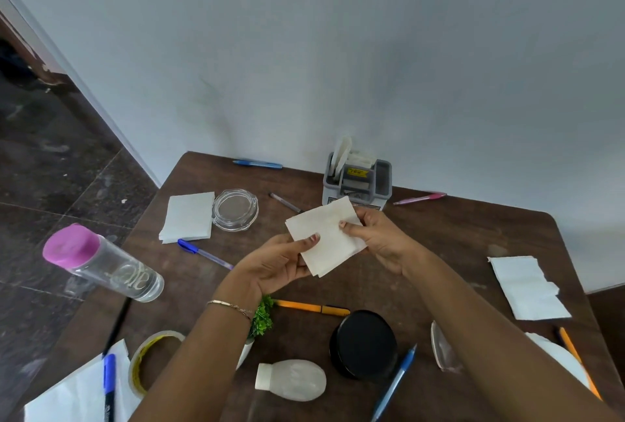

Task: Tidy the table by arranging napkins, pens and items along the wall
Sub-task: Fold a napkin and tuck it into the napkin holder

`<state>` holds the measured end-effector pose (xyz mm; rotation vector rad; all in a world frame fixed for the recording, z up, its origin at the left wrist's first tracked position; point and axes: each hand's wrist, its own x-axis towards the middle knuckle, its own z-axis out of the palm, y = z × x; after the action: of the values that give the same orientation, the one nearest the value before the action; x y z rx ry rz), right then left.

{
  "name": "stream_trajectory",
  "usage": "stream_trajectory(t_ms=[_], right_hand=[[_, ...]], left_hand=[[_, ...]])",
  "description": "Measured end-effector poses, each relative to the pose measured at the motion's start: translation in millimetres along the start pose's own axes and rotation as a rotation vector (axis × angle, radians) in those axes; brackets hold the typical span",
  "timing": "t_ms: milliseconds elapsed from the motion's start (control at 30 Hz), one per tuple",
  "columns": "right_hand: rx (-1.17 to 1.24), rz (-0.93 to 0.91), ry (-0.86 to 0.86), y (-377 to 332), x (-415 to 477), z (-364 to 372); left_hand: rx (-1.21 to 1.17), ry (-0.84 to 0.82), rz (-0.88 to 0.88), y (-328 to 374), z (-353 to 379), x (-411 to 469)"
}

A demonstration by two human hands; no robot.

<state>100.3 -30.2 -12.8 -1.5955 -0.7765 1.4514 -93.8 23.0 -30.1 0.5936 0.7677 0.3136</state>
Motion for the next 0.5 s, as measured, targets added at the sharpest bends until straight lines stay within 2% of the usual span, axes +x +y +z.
stream_trajectory(t_ms=[133, 300, 500], right_hand=[[-0.230, -0.060, 0.211, 1, -5, -7], [-0.581, -0.298, 0.481, -4, -27, 6], [-0.864, -0.496, 0.521, 5, -58, 31]], left_hand=[[-0.082, 0.157, 0.051, -11, 17, 2], [-0.094, 0.262, 0.097, -23, 39, -2], [-0.103, 0.235, 0.170, -33, 64, -8]])
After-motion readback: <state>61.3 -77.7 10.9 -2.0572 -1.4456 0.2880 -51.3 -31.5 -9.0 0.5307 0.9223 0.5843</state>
